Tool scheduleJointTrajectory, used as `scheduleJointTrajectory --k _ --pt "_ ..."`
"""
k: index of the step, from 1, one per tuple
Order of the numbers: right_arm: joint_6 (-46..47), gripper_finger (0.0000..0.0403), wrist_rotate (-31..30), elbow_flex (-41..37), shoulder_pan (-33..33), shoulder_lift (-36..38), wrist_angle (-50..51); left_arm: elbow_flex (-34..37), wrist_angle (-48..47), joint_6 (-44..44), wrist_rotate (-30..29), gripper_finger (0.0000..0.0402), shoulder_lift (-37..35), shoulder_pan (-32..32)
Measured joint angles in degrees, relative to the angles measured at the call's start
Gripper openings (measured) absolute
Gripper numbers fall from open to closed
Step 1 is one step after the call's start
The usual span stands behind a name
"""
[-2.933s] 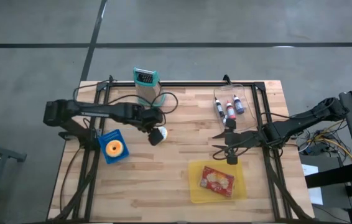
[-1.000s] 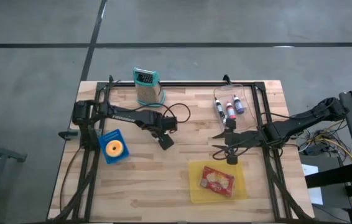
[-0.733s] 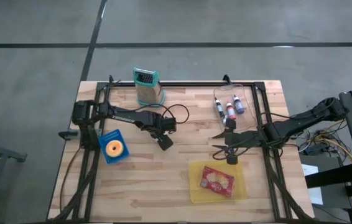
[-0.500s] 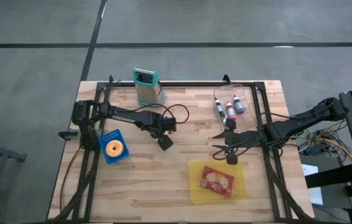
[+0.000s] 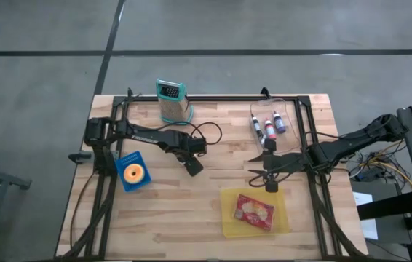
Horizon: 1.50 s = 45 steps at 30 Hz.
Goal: Pick & Place Food Item
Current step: Put the white donut into the blue bin
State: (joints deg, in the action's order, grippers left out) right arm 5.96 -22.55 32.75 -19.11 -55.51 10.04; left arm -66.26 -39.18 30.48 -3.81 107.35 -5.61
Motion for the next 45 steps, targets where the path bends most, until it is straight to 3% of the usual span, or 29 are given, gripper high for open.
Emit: scheduleJointTrajectory --k 14,26,45 --pt "0.0 0.0150 0.0 0.0 0.0 0.0 0.0 0.0 0.3 0.0 -0.1 0.0074 0.0 0.0" --pt "0.0 0.0150 0.0 0.0 0.0 0.0 0.0 0.0 -0.7 0.0 -0.1 0.0071 -0.7 0.0" --pt "0.0 0.0150 0.0 0.0 0.0 0.0 0.0 -0.3 -6.6 0.0 -0.4 0.0071 -8.4 0.1"
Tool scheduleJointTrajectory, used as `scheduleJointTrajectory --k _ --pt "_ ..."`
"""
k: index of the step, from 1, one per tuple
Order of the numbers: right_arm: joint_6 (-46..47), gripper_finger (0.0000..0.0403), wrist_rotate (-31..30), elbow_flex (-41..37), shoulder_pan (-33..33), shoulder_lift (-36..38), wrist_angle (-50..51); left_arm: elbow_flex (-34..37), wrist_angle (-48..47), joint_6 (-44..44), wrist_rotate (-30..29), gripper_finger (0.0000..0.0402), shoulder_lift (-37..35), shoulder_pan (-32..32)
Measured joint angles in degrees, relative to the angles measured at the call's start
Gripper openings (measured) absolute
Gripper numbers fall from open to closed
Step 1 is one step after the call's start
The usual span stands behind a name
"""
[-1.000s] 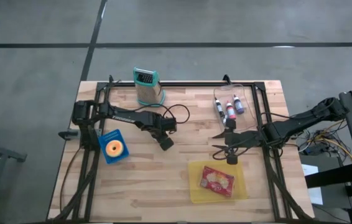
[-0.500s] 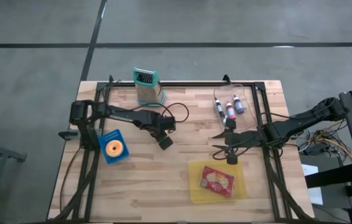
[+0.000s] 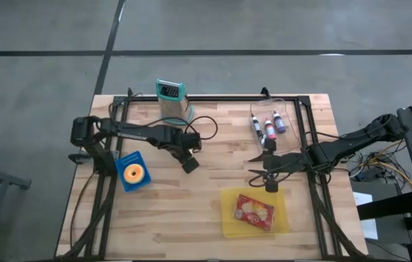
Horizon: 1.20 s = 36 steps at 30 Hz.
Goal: Pick & Place Food Item
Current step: Put the white donut into the blue bin
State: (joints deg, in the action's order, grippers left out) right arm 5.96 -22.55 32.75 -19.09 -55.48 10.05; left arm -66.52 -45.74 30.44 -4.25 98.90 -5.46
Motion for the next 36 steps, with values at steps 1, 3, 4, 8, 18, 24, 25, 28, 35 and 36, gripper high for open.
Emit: scheduleJointTrajectory --k 1,3,4,8,18,24,25,28,35,36 --pt "0.0 0.0150 0.0 0.0 0.0 0.0 0.0 0.0 -0.5 0.0 0.0 0.0071 -0.6 0.1" --pt "0.0 0.0150 0.0 0.0 0.0 0.0 0.0 0.0 -1.2 0.4 0.0 0.0071 -2.0 0.3" --pt "0.0 0.0150 0.0 0.0 0.0 0.0 0.0 0.0 -1.8 0.8 0.0 0.0071 -2.7 0.4" --pt "0.0 0.0150 0.0 0.0 0.0 0.0 0.0 0.0 -3.6 2.5 0.2 0.0071 -5.6 1.0" --pt "0.0 0.0150 0.0 0.0 0.0 0.0 0.0 0.1 -10.6 8.2 0.1 0.0071 -12.4 3.4" --pt "0.0 0.0150 0.0 0.0 0.0 0.0 0.0 0.1 -16.2 12.4 -2.5 0.0071 -14.8 6.6" --pt "0.0 0.0150 0.0 0.0 0.0 0.0 0.0 0.1 -16.9 13.0 -3.0 0.0071 -15.1 7.2" --pt "0.0 0.0150 0.0 0.0 0.0 0.0 0.0 0.1 -19.4 14.9 -4.1 0.0071 -15.8 9.1" --pt "0.0 0.0150 0.0 0.0 0.0 0.0 0.0 0.2 -25.7 22.2 -5.7 0.0071 -15.9 13.7" --pt "0.0 0.0150 0.0 0.0 0.0 0.0 0.0 0.2 -25.9 22.8 -6.3 0.0071 -15.9 14.5"
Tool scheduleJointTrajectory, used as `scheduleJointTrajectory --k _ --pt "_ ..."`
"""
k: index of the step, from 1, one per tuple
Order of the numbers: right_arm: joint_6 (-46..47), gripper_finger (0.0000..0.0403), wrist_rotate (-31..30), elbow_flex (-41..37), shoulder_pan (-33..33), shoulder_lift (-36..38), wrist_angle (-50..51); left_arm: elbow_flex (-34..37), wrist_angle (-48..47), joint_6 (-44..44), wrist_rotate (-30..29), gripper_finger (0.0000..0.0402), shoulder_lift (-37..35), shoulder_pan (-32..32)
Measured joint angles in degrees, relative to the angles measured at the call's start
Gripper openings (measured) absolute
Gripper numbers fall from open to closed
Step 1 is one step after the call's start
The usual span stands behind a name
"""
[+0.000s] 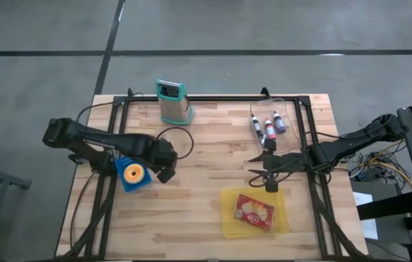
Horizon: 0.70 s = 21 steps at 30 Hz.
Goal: Pick & Place Food Item
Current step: Put the white donut into the blue bin
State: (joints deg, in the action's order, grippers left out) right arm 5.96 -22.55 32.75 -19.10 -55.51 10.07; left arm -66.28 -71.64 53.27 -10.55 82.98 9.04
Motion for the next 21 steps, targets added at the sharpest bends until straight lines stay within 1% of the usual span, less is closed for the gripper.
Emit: scheduleJointTrajectory --k 5,12,16,21 --pt "0.0 0.0150 0.0 0.0 0.0 0.0 0.0 0.0 -1.5 2.4 -3.6 0.0071 0.0 4.1" --pt "0.0 0.0150 0.0 0.0 0.0 0.0 0.0 0.0 -6.5 10.4 -7.6 0.0071 0.0 8.7" --pt "0.0 0.0150 0.0 0.0 0.0 0.0 0.0 0.9 -7.3 12.8 -7.7 0.0071 -0.2 10.8" --pt "0.0 0.0150 0.0 0.0 0.0 0.0 0.0 4.0 -7.0 17.6 -7.5 0.0071 -2.0 12.7"
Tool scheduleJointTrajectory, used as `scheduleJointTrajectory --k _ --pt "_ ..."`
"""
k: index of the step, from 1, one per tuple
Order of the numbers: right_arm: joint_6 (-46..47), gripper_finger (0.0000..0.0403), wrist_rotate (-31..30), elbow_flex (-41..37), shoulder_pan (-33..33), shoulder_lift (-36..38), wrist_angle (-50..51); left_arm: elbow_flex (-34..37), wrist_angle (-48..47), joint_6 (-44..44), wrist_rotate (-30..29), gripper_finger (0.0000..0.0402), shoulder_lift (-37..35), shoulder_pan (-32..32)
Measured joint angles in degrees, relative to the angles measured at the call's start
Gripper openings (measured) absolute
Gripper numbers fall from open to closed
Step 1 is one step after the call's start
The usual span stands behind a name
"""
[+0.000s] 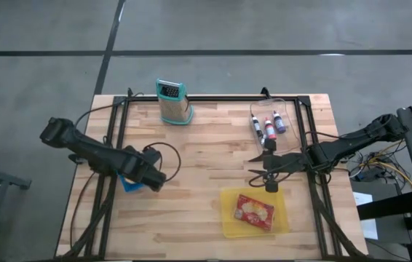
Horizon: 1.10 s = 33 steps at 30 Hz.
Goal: Pick & Place Food Item
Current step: Put the white donut into the blue bin
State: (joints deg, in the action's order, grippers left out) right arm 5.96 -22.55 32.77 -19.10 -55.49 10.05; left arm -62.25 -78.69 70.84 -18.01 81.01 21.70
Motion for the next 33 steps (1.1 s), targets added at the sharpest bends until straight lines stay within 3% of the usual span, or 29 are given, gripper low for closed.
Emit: scheduleJointTrajectory --k 10,17,22,33 --pt "0.0 0.0150 0.0 0.0 0.0 0.0 0.0 7.9 2.0 7.8 0.1 0.0071 -11.6 1.4" --pt "0.0 0.0150 0.0 0.0 0.0 0.0 0.0 13.9 7.0 9.2 4.4 0.0072 -18.6 1.7" --pt "0.0 0.0150 0.0 0.0 0.0 0.0 0.0 17.3 7.3 12.1 9.9 0.0072 -19.4 1.7" --pt "0.0 0.0150 0.0 0.0 0.0 0.0 0.0 17.6 8.6 12.2 10.6 0.0071 -19.2 1.7"
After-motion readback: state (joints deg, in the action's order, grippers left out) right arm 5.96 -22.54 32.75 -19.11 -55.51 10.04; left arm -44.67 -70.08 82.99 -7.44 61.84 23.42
